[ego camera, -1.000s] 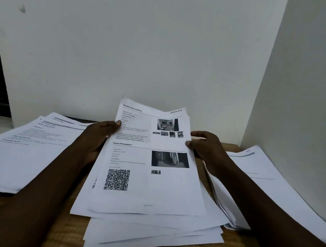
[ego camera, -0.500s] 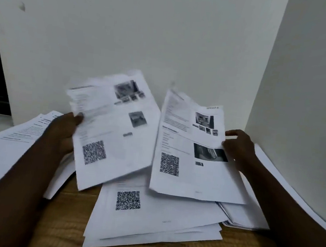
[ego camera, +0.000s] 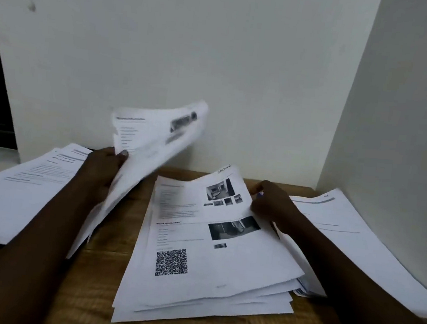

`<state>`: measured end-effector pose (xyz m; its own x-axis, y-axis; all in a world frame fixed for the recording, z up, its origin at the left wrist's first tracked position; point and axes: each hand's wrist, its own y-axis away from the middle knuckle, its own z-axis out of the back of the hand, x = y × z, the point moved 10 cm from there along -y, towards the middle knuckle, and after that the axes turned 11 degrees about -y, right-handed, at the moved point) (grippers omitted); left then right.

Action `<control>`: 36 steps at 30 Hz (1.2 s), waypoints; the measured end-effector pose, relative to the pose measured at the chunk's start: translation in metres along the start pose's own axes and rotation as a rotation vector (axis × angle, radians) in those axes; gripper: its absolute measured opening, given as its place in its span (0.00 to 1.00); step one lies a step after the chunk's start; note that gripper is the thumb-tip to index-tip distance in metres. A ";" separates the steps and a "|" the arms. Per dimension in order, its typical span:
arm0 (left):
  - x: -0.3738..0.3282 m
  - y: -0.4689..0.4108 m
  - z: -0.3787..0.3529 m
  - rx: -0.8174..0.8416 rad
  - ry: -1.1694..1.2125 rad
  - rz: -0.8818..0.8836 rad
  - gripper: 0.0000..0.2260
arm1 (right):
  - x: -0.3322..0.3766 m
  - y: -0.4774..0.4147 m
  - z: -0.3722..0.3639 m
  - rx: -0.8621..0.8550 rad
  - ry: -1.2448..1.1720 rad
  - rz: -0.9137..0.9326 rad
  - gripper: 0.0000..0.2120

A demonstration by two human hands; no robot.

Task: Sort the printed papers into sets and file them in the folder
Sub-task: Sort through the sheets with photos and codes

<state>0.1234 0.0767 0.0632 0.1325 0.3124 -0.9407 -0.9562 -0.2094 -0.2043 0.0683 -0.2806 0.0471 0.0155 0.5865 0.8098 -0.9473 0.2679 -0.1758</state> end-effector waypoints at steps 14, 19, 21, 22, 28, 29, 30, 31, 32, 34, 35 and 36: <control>-0.002 0.017 -0.063 0.309 -0.708 -0.080 0.10 | -0.001 -0.003 0.000 0.040 0.365 0.009 0.15; -0.010 0.016 -0.062 0.236 -0.913 -0.146 0.27 | 0.006 0.001 -0.010 0.073 0.343 0.053 0.22; -0.005 0.018 -0.069 0.285 -0.965 -0.118 0.31 | 0.010 0.005 -0.014 0.092 0.327 0.061 0.22; -0.002 0.019 -0.073 0.308 -0.989 -0.113 0.32 | 0.011 0.007 -0.016 0.103 0.315 0.059 0.22; 0.005 0.029 -0.083 0.382 -0.894 -0.047 0.31 | 0.007 0.014 -0.026 0.200 0.035 -0.015 0.09; 0.006 0.029 -0.082 0.389 -0.847 -0.021 0.31 | 0.007 0.016 -0.028 0.222 -0.026 -0.025 0.08; 0.006 0.031 -0.081 0.392 -0.821 -0.007 0.31 | 0.007 0.017 -0.031 0.242 -0.058 -0.032 0.07; 0.005 0.029 -0.079 0.381 -0.838 -0.021 0.32 | 0.006 0.018 -0.034 0.257 -0.091 -0.040 0.07; 0.003 0.027 -0.077 0.363 -0.904 -0.060 0.33 | 0.004 0.018 -0.036 0.264 -0.151 -0.055 0.07; -0.001 0.020 -0.074 0.318 -0.960 -0.139 0.33 | -0.001 0.021 -0.044 0.325 -0.351 -0.134 0.07; -0.002 0.019 -0.073 0.318 -0.959 -0.150 0.32 | -0.004 0.022 -0.049 0.367 -0.441 -0.187 0.09; 0.000 0.018 -0.072 0.319 -0.946 -0.150 0.31 | -0.007 0.024 -0.054 0.411 -0.501 -0.241 0.12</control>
<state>0.1250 0.0062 0.0404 0.1281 0.9508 -0.2821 -0.9902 0.1066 -0.0906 0.0631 -0.2372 0.0073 0.1851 0.0968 0.9780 -0.9819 -0.0225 0.1880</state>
